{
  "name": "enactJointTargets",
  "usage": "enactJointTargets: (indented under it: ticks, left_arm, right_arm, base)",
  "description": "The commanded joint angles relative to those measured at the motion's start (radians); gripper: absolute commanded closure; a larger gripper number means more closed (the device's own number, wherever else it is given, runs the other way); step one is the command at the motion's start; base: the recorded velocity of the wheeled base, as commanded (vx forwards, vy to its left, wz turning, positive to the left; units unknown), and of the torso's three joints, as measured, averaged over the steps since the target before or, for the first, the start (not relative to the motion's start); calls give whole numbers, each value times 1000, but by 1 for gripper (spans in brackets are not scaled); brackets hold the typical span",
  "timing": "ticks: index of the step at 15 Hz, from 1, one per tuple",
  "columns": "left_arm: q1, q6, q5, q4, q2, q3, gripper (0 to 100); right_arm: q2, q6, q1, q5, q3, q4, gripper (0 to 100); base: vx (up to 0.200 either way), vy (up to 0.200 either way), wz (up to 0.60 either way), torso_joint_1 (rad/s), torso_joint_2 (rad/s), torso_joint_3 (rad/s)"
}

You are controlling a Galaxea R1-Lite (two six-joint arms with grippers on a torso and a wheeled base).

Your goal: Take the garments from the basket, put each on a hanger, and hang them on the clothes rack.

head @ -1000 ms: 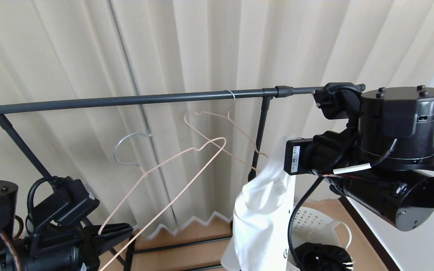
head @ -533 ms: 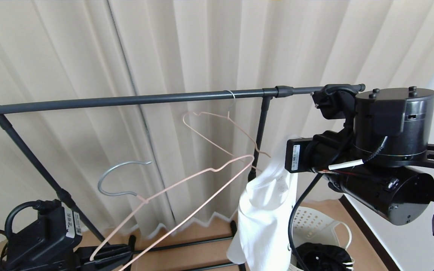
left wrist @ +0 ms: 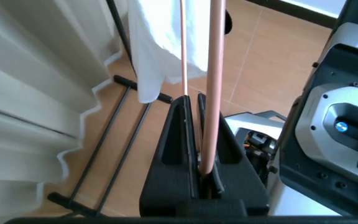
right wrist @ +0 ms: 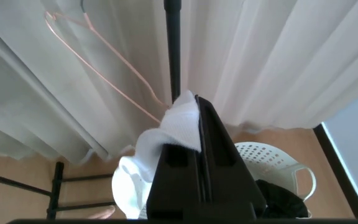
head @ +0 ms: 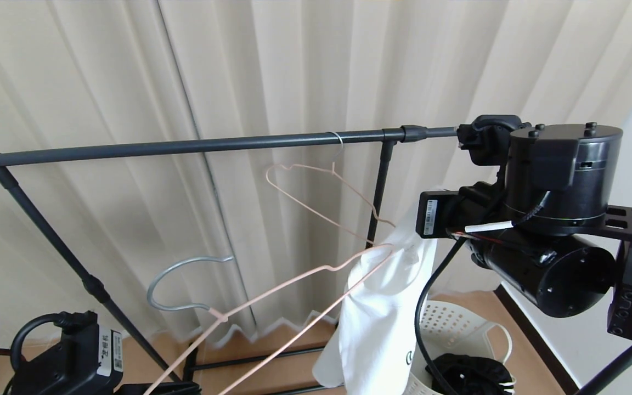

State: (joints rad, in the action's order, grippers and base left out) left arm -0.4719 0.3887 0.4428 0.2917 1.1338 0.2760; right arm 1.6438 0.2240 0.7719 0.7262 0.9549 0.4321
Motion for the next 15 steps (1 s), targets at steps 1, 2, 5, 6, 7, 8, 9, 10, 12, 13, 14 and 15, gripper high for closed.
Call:
enactJointTargets:
  ticks: [1,2,5,6,7,8,9,10,12,13,14,15]
  left_arm:
    - [-30,-41,-1,3,23,9,100]
    - [-42,-62,-1,6,35,14,100]
    - [-63,-99,-1,6,53,39,100]
    - [-76,-108,-1,7,64,46,100]
    - [-91,-120,-1,7,78,57,100]
    - [-103,-126,-1,9,96,62,100]
    - [-111,-129,-1,9,112,71,100]
    - [-114,-128,-1,9,121,74,100]
    - [-120,-136,-1,15,139,86,100]
    - [-123,-156,-3,26,152,91,100]
    - [-123,-182,-6,49,165,100,100]
    - [-123,-192,-7,61,170,101,100]
  right_arm:
    - [34,-3,7,2,-5,34,100]
    - [37,-2,13,2,-5,34,100]
    - [44,-2,17,2,-5,34,100]
    - [44,0,17,1,-5,36,100]
    - [54,1,17,1,-1,36,100]
    - [70,3,17,1,1,50,100]
    - [83,0,17,2,-4,83,100]
    - [97,-3,17,4,-4,105,100]
    - [103,-3,17,9,-1,109,100]
    - [103,-3,17,9,-1,109,100]
    - [103,-3,17,9,-1,109,100]
    - [103,-3,17,9,-2,109,100]
  base:
    - [0,0,0,0,0,0]
    - [0,0,0,0,0,0]
    - [0,0,0,0,0,0]
    - [0,0,0,0,0,0]
    - [0,0,0,0,0,0]
    - [0,0,0,0,0,0]
    - [0,0,0,0,0,0]
    - [0,0,0,0,0,0]
    - [0,0,0,0,0,0]
    - [0,0,0,0,0,0]
    - [0,0,0,0,0,0]
    - [0,0,0,0,0,0]
